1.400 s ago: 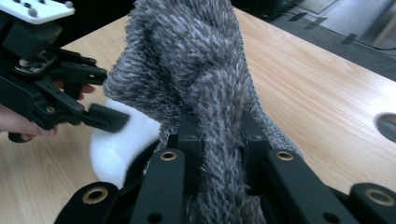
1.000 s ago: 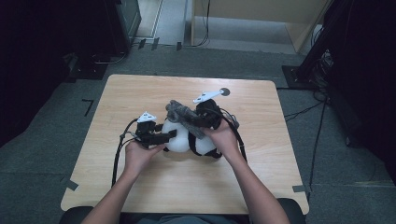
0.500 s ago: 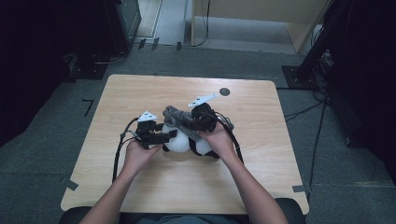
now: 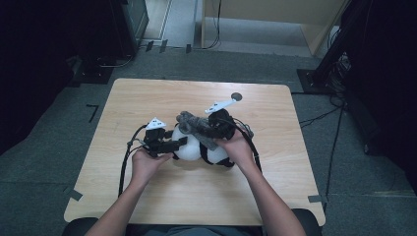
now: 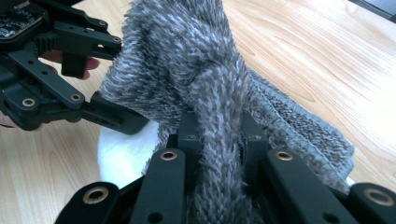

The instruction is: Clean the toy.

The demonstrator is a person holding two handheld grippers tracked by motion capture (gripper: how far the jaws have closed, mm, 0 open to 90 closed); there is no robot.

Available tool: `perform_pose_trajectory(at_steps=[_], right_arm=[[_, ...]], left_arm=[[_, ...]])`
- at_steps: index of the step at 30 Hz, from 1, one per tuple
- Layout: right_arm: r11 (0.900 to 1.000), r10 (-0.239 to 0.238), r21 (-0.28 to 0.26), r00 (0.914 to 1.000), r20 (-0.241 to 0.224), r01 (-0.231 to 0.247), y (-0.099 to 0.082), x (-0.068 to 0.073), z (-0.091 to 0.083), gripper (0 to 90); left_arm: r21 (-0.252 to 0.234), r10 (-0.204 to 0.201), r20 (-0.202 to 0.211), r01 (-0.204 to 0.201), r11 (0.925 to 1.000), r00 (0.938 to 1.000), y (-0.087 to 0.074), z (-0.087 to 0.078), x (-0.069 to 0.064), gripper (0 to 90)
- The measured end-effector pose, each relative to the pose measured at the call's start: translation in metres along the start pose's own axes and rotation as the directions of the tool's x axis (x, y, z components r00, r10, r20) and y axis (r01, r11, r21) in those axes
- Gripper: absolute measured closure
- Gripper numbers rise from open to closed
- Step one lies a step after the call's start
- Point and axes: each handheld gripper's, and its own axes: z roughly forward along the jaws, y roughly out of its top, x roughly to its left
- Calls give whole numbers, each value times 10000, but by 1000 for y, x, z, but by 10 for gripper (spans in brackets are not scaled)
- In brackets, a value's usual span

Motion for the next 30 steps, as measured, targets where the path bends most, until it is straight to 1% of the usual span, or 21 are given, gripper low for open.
perform_pose_trajectory(at_steps=[3, 10, 13, 15, 17, 19, 21, 27, 30], right_arm=[[9998, 174, -116, 9998, -111, -176, -4, -4, -6, 773], [9987, 379, -353, 9992, 130, -374, -13, -13, -27, 776], [9971, 569, -503, 9984, 29, -567, -20, -20, -36, 777], [9963, 616, -597, 9981, -25, -616, -24, -24, -41, 777], [9957, 654, -658, 9979, -35, -655, -28, -27, -45, 777], [9946, 788, -677, 9969, -87, -792, -32, -30, -49, 776], [9943, 797, -704, 9968, -71, -800, -35, -33, -53, 775], [9933, 860, -768, 9963, -24, -859, -44, -38, -62, 769], [9926, 902, -816, 9959, -61, -904, -49, -41, -65, 760]], left_arm=[[-13, -9, -1, 9, 10000, 10000, -1, 0, 0, 356], [-11, -135, 14, 135, 9999, 9999, -1, -1, 0, 363], [5, -119, 31, 119, 9999, 9999, 0, -1, 0, 365], [-2, -70, 43, 70, 10000, 10000, 0, -1, 0, 365], [-8, -94, 94, 94, 10000, 9999, 0, 0, 0, 366], [-24, -79, 148, 79, 10000, 9999, 0, 0, 1, 366], [-66, -97, 258, 99, 9999, 9996, 0, 0, 2, 365], [-82, -7, 223, 9, 10000, 9998, 0, 0, 1, 365], [-47, -188, 342, 190, 9998, 9992, 0, 1, 3, 364]])
